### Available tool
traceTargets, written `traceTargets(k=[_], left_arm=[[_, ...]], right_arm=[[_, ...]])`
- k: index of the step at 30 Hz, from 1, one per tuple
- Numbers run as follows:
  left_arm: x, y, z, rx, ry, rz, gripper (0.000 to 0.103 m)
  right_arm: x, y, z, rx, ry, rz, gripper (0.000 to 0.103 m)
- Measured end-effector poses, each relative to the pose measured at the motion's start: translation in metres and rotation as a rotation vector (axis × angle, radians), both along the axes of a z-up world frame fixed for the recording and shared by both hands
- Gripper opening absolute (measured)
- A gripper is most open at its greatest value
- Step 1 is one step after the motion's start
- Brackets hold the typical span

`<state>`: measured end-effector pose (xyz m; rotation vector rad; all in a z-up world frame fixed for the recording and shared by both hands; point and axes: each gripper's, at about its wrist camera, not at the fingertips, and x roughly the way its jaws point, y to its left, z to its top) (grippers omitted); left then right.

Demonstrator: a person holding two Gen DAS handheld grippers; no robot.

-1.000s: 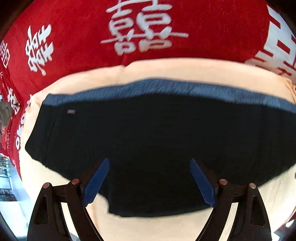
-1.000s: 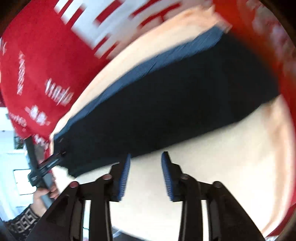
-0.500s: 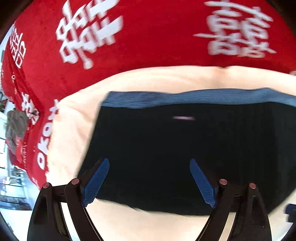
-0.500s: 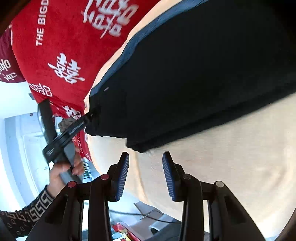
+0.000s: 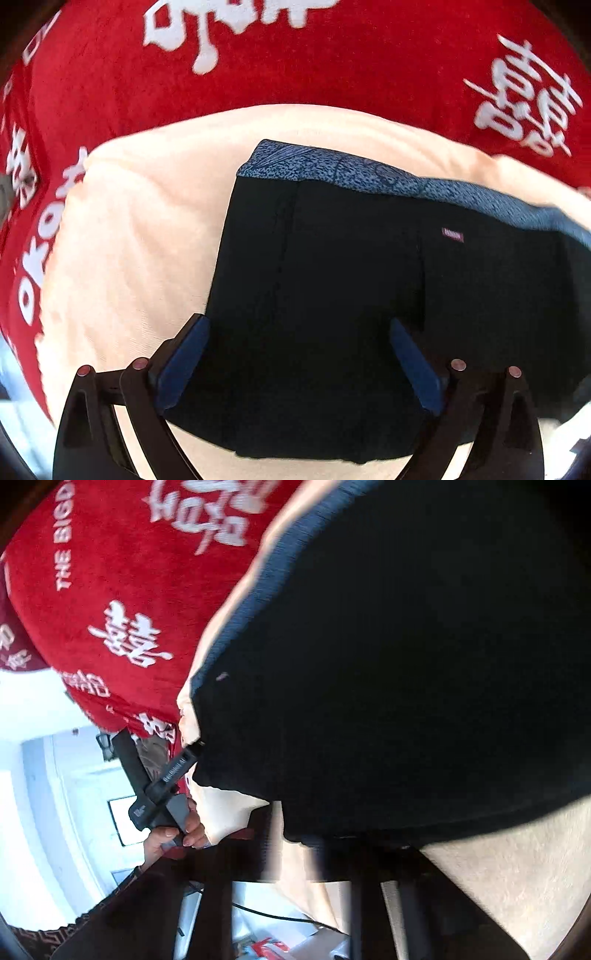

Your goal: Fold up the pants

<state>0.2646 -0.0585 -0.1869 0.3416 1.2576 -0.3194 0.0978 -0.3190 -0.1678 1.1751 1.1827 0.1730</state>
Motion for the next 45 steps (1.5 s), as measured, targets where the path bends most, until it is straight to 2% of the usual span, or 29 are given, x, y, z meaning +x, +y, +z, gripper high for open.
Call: traceTargets(k=[3,6,8,9,10,12,14,17,20,23,24,25,26,27,28,30,32,33,34,36,39,41,43,44,45], left_arm=[[-0.007,0.008,-0.001,0.01,0.007,-0.057,0.098],[-0.01,0.023,-0.007,-0.016,0.023,-0.06,0.099],[-0.011,0.028,-0.008,-0.021,0.021,-0.057,0.099],[-0.013,0.028,-0.007,-0.011,0.013,-0.06,0.099],[-0.015,0.028,-0.005,0.001,0.005,-0.066,0.099],[-0.019,0.026,0.0,0.036,-0.003,-0.061,0.098],[-0.022,0.02,0.01,0.073,-0.016,-0.051,0.098],[-0.036,-0.004,0.032,0.104,-0.101,-0.088,0.098],[-0.045,-0.03,0.036,0.097,-0.136,-0.12,0.098],[-0.041,-0.05,0.018,0.193,-0.168,-0.135,0.098],[-0.035,-0.048,0.008,0.205,-0.143,-0.141,0.098],[-0.032,-0.043,-0.003,0.198,-0.111,-0.131,0.102],[-0.031,-0.033,-0.003,0.154,-0.113,-0.106,0.103],[-0.027,-0.027,-0.003,0.123,-0.096,-0.083,0.103],[-0.024,-0.02,-0.002,0.108,-0.064,-0.059,0.103],[-0.023,-0.014,0.007,0.143,-0.058,-0.036,0.103],[-0.024,-0.013,0.023,0.142,-0.068,-0.035,0.103],[-0.026,-0.015,0.036,0.099,-0.075,-0.036,0.103],[-0.028,-0.019,0.047,0.065,-0.087,-0.041,0.103],[-0.029,-0.038,0.057,0.004,-0.091,-0.079,0.103],[-0.025,-0.089,0.047,-0.056,-0.075,-0.138,0.103],[-0.028,-0.14,0.032,-0.08,-0.069,-0.179,0.103],[-0.021,-0.173,0.011,-0.063,-0.059,-0.173,0.103],[-0.018,-0.18,0.0,-0.036,-0.062,-0.159,0.103],[-0.013,-0.177,-0.014,0.021,-0.076,-0.139,0.103]], right_arm=[[-0.007,0.012,0.022,-0.054,-0.037,0.054,0.008],[-0.023,0.02,0.004,-0.117,0.04,0.08,0.008],[-0.034,0.028,-0.018,-0.194,0.102,0.107,0.01],[-0.039,0.026,-0.02,-0.165,0.09,0.084,0.01],[-0.042,0.025,-0.02,-0.143,0.099,0.075,0.016],[-0.048,0.021,-0.011,-0.16,0.148,0.104,0.03],[-0.055,0.007,0.01,-0.204,0.122,0.12,0.03],[-0.057,-0.032,0.049,-0.366,0.073,0.097,0.03],[-0.039,-0.066,0.066,-0.499,0.049,0.067,0.03],[-0.021,-0.088,0.058,-0.616,0.097,0.102,0.03],[-0.018,-0.092,0.047,-0.654,0.142,0.126,0.03],[-0.027,-0.105,0.036,-0.689,0.197,0.137,0.025],[-0.036,-0.116,0.031,-0.684,0.196,0.131,0.015],[-0.047,-0.131,0.03,-0.665,0.175,0.094,0.0],[-0.05,-0.141,0.031,-0.645,0.187,0.053,0.0],[-0.058,-0.157,0.04,-0.642,0.227,-0.036,0.0],[-0.057,-0.164,0.049,-0.61,0.223,-0.075,0.009],[-0.05,-0.165,0.056,-0.578,0.189,-0.075,0.017],[-0.042,-0.163,0.059,-0.561,0.152,-0.054,0.029],[-0.013,-0.151,0.064,-0.575,0.096,0.018,0.039],[0.039,-0.125,0.053,-0.561,0.038,0.132,0.039],[0.072,-0.104,0.038,-0.556,0.025,0.192,0.039],[0.088,-0.088,0.022,-0.559,0.03,0.244,0.039],[0.096,-0.08,0.012,-0.59,0.057,0.28,0.039],[0.102,-0.078,0.006,-0.635,0.061,0.302,0.033]])
